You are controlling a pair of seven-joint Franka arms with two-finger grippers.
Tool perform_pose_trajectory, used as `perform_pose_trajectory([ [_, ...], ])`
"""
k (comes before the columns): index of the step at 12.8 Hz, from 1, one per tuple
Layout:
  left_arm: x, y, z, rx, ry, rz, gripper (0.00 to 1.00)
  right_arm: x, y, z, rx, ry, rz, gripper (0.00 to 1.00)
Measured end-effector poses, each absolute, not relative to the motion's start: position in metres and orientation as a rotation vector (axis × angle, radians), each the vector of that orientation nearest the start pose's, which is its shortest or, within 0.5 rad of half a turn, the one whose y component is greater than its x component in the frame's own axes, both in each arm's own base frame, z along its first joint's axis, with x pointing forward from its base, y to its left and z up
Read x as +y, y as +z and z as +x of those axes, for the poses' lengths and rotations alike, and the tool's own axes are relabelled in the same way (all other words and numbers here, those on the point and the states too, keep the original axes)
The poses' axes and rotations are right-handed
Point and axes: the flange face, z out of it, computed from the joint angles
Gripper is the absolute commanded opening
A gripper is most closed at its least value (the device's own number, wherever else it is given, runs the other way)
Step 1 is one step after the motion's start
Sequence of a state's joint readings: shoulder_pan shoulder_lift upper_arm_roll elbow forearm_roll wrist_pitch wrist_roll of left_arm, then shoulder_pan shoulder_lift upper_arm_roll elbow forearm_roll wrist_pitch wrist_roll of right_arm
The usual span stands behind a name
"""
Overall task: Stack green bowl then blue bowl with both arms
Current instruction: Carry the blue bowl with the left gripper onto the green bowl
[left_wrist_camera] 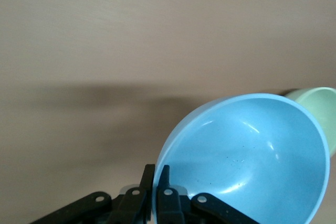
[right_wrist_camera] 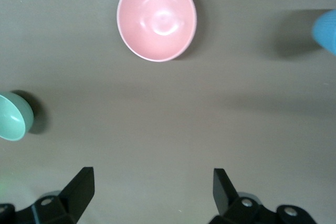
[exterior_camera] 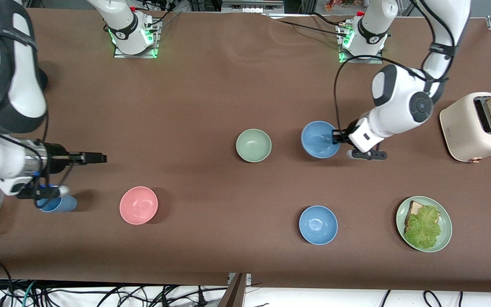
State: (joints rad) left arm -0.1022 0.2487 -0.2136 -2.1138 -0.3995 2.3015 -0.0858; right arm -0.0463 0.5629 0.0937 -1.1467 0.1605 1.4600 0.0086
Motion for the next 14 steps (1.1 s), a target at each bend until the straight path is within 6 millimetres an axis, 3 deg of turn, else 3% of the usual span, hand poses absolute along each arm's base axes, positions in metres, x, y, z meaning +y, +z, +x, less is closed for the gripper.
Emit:
perform_pose_trajectory([
  [3, -0.236, 0.279, 0.53, -0.101, 0.182, -3.462, 0.0, 0.023, 0.508, 0.671, -0.037, 0.294, -2.941, 1.0],
  [6, -0.322, 0.268, 0.517, -0.232, 0.198, -3.472, 0.0, 0.012, 0.561, 0.648, -0.032, 0.188, -3.02, 1.0],
  [7, -0.342, 0.266, 0.514, -0.246, 0.205, -3.476, 0.0, 0.002, 0.577, 0.638, -0.01, 0.157, -3.035, 1.0],
  [8, -0.351, 0.265, 0.513, -0.252, 0.211, -3.478, 0.0, -0.011, 0.591, 0.627, 0.021, 0.129, -3.041, 1.0],
  [10, -0.352, 0.261, 0.516, -0.269, 0.212, -3.478, 0.0, -0.035, 0.61, 0.608, 0.08, 0.097, -3.052, 1.0],
  [14, -0.368, 0.237, 0.511, -0.262, 0.212, -3.477, 0.0, -0.044, 0.604, 0.592, 0.093, 0.123, -3.126, 1.0],
])
